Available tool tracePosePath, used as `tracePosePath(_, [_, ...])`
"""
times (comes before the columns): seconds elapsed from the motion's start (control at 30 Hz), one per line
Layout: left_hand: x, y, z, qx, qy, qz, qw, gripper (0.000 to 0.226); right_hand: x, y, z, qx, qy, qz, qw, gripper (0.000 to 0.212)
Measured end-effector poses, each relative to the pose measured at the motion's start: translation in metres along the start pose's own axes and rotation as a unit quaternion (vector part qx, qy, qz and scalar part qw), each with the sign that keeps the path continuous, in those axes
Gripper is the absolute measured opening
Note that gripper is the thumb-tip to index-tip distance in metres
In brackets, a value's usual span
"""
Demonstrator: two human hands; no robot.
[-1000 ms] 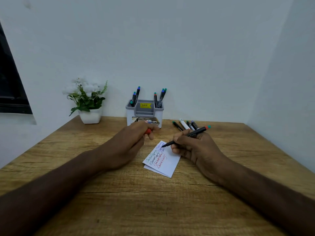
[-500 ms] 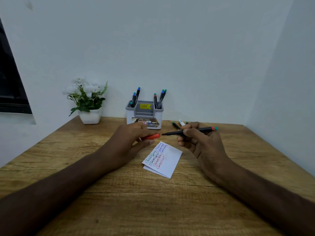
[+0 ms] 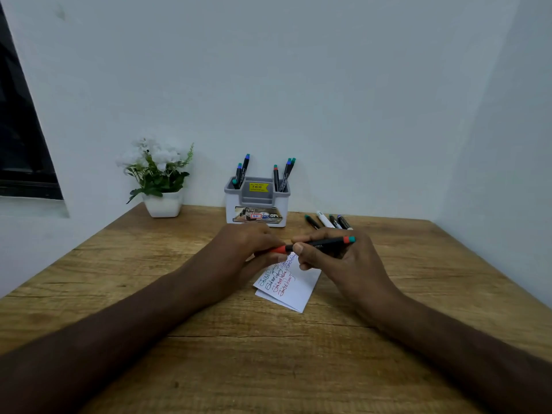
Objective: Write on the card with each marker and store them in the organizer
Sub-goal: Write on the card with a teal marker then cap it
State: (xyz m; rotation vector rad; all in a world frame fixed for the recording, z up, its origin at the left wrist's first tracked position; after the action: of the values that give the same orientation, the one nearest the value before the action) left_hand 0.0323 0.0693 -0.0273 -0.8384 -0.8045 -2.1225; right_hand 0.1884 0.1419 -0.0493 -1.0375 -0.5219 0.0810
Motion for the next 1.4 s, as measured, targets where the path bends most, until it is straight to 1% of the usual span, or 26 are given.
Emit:
tracePosePath(0.13, [-0.002,0.002,0.001,0.009,0.002,-0.008,1.0,0.022,0.0,-0.001,0.001,0.002,0.006,-0.021,1.0,0.018])
tracePosePath(0.27, [0.0,-0.001,0.004,0.02,-0.002,0.024,1.0,0.024,-0.005,-0.011,0.004,0.022,-0.012,-0.029,0.999,0.013])
tracePosePath(0.33, [0.001,-0.008,0.004,0.038,0.022,0.039,0.998,0.023,-0.003,-0.014,0.006,0.022,-0.011,-0.046,0.999,0.019])
tracePosePath(0.4, [0.005,-0.021,0.003,0.069,0.057,0.036,0.995,0.02,0.005,-0.015,0.006,0.039,-0.004,-0.104,0.994,0.027])
tracePosePath(0.43, [0.011,-0.029,0.002,0.088,0.075,0.03,0.993,0.02,0.008,-0.016,0.005,0.062,-0.008,-0.161,0.985,0.027])
tracePosePath(0.5, [0.022,-0.045,-0.001,0.121,0.1,0.029,0.987,0.016,-0.002,-0.017,-0.001,0.122,-0.062,-0.29,0.947,0.021])
tracePosePath(0.53, [0.026,-0.051,-0.003,0.129,0.11,0.025,0.985,0.012,-0.011,-0.015,-0.004,0.14,-0.101,-0.33,0.928,0.02])
tracePosePath(0.57, [0.029,-0.054,-0.004,0.136,0.119,0.012,0.984,0.008,-0.017,-0.013,-0.006,0.145,-0.128,-0.343,0.919,0.022])
tracePosePath(0.63, [0.03,-0.058,-0.005,0.156,0.127,-0.01,0.98,0.007,-0.021,-0.011,-0.007,0.144,-0.142,-0.337,0.919,0.023])
tracePosePath(0.7, [0.032,-0.058,-0.002,0.174,0.135,-0.012,0.975,0.014,-0.021,-0.012,-0.006,0.151,-0.139,-0.337,0.919,0.022])
tracePosePath(0.77, [0.042,-0.058,0.006,0.179,0.161,0.0,0.971,0.02,-0.021,-0.01,-0.006,0.155,-0.139,-0.327,0.922,0.021])
tracePosePath(0.9, [0.075,-0.066,0.044,0.158,0.219,0.056,0.961,0.012,-0.02,-0.007,-0.006,0.152,-0.141,-0.313,0.927,0.021])
tracePosePath(1.0, [0.095,-0.086,0.08,0.194,0.242,0.126,0.942,0.024,-0.02,-0.004,-0.005,0.154,-0.144,-0.31,0.927,0.02])
tracePosePath(1.1, [0.089,-0.115,0.104,0.266,0.208,0.153,0.929,0.028,-0.02,-0.001,-0.004,0.153,-0.146,-0.301,0.93,0.02])
tracePosePath(1.2, [0.069,-0.141,0.108,0.334,0.168,0.166,0.913,0.028,-0.019,0.0,-0.003,0.157,-0.145,-0.296,0.931,0.021])
tracePosePath(1.3, [0.06,-0.154,0.103,0.358,0.166,0.178,0.901,0.03,-0.019,0.0,-0.003,0.166,-0.143,-0.298,0.929,0.02])
tracePosePath(1.4, [0.066,-0.155,0.097,0.356,0.179,0.173,0.901,0.031,-0.019,0.0,-0.004,0.171,-0.143,-0.297,0.928,0.019])
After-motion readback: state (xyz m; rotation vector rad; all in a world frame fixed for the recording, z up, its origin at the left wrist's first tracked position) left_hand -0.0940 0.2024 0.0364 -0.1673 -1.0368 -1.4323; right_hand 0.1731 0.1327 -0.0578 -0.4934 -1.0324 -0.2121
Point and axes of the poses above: each hand's wrist, its own z-axis towards the middle knuckle, its own x-axis out of the back of the hand, y = z × x, the point moved 9 cm from there along z, towards the middle knuckle, and after that the axes turned 9 degrees about -z, right-handed, at the moved point
